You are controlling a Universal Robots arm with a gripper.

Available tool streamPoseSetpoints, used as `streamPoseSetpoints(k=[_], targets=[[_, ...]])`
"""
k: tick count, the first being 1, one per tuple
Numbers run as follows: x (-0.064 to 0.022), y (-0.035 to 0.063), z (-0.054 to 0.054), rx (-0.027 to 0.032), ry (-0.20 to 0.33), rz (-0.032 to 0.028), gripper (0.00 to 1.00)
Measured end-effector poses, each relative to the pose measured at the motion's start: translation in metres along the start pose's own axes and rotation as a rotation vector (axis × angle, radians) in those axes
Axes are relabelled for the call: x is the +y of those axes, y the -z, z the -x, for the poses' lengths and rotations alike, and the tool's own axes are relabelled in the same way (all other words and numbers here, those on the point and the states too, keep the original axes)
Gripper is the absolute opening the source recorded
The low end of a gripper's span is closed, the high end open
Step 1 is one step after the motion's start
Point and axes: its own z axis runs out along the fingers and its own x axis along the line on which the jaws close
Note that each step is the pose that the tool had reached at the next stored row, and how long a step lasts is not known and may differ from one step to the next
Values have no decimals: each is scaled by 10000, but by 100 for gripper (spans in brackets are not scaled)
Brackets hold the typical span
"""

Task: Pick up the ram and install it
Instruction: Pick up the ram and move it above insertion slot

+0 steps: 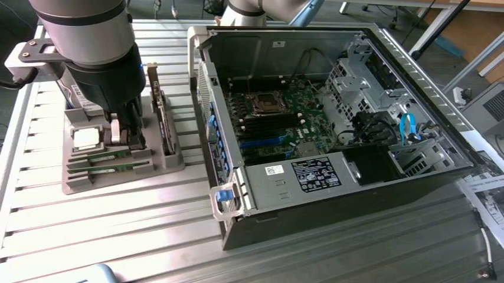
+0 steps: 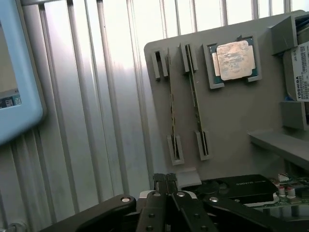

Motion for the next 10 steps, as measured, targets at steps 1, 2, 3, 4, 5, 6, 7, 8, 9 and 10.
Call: streamPoseSetpoints(k=[1,2,3,4,5,6,7,8,9,10], targets=[[0,0,0,-9,90,-4,11],[0,0,0,-13,136,-6,11],[0,0,0,-13,141,-6,11],[0,0,0,-13,141,-3,11],[-1,-1,0,-13,144,12,11],[-2,-2,-1,-7,148,61,11],[-2,-3,0,1,151,148,11],[-2,-4,0,9,155,244,11],[-2,-5,0,20,160,336,11],[-2,-6,0,23,163,376,11]])
